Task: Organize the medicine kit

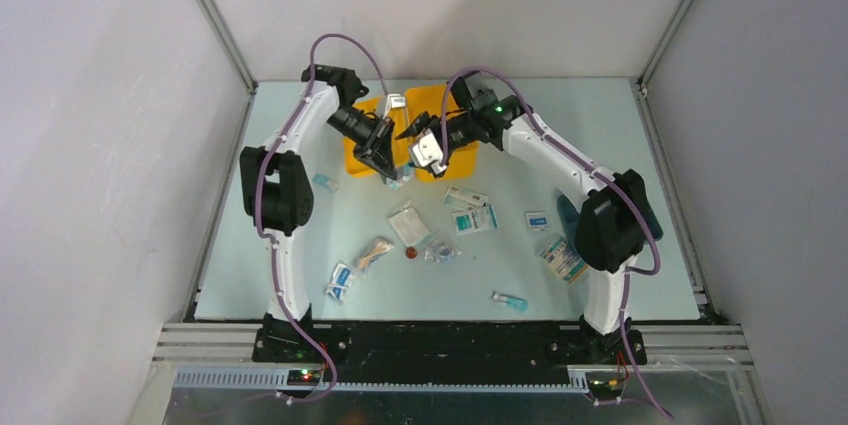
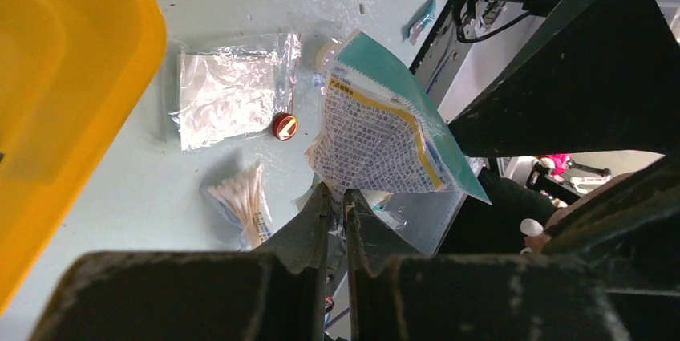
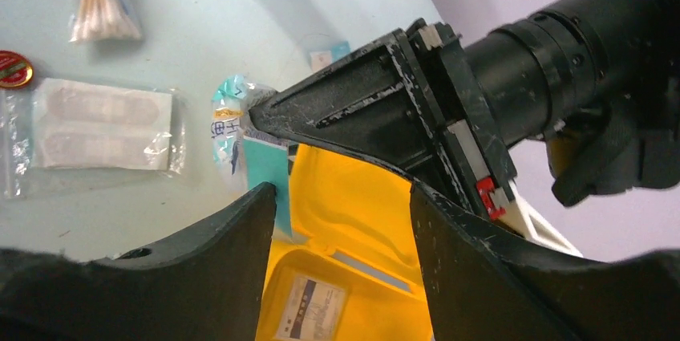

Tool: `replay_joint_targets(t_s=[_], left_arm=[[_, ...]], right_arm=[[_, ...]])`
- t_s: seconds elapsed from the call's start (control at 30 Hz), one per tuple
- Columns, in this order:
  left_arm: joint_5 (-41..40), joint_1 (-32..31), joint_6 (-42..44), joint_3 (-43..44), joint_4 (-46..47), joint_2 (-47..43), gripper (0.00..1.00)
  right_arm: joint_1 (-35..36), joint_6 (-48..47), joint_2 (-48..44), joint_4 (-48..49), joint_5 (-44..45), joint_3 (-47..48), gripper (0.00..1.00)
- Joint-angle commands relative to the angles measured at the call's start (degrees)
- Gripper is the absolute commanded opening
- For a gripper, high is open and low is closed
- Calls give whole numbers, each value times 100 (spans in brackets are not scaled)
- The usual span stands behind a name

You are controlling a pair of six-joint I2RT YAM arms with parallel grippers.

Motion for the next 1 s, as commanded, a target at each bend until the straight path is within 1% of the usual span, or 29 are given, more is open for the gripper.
replay_joint_targets(t_s=[0.0, 0.1, 0.23, 0.33, 0.4, 0.43, 0.47, 0.5, 0.53, 0.57, 0.6, 0.7, 0.73, 0.77, 0.8, 0.83, 0.87, 0.9, 0.97], left_arm=[[409, -15, -141, -25, -286, 51, 13], [672, -14, -203, -23, -291, 62, 13], [659, -37, -198, 11, -291, 66, 13], [663, -43, -209, 6, -292, 94, 13], [771, -60, -236, 4, -290, 96, 15], [860, -79, -250, -2, -292, 78, 15], [894, -94, -277, -22, -288, 76, 17], [933, -101, -288, -33, -289, 57, 18], [935, -111, -333, -49, -291, 57, 22], [937, -110, -359, -59, -292, 50, 25], [950, -113, -397, -93, -292, 49, 28], [1107, -110, -401, -138, -292, 41, 31], [1138, -111, -394, -131, -292, 45, 32], [1138, -110, -401, -89, -292, 63, 32], [1124, -111, -407, -75, -288, 69, 32], [1105, -110, -420, -38, -286, 84, 32], [1078, -100, -420, -19, -291, 88, 32], [1060, -91, -438, 18, -287, 82, 33], [979, -46, -461, 101, -289, 67, 39]], right_arm=[[23, -1188, 259, -1758, -189, 686, 65], [24, -1745, 374, -2511, -104, 884, 65], [27, -1949, 535, -3048, -75, 1092, 68], [43, -1877, 549, -2987, -47, 1067, 68], [74, -1562, 482, -2625, -48, 899, 67], [101, -1270, 456, -2253, -34, 717, 66], [111, -947, 379, -2063, -4, 504, 63], [134, -782, 343, -1640, 23, 391, 61], [146, -478, 272, -1462, 65, 221, 57], [151, -367, 241, -1206, 93, 170, 55], [173, -187, 207, -1114, 151, 97, 50], [189, 206, 138, -627, 284, -50, 41], [184, 521, 93, -314, 333, -166, 39], [188, 699, 72, -132, 354, -225, 34], [191, 1086, 22, 221, 416, -364, 31], [191, 1272, -7, 386, 457, -430, 23], [187, 1659, -73, 710, 554, -560, 20], [180, 1857, -107, 838, 610, -624, 13], [159, 2346, -229, 1080, 860, -755, 8]])
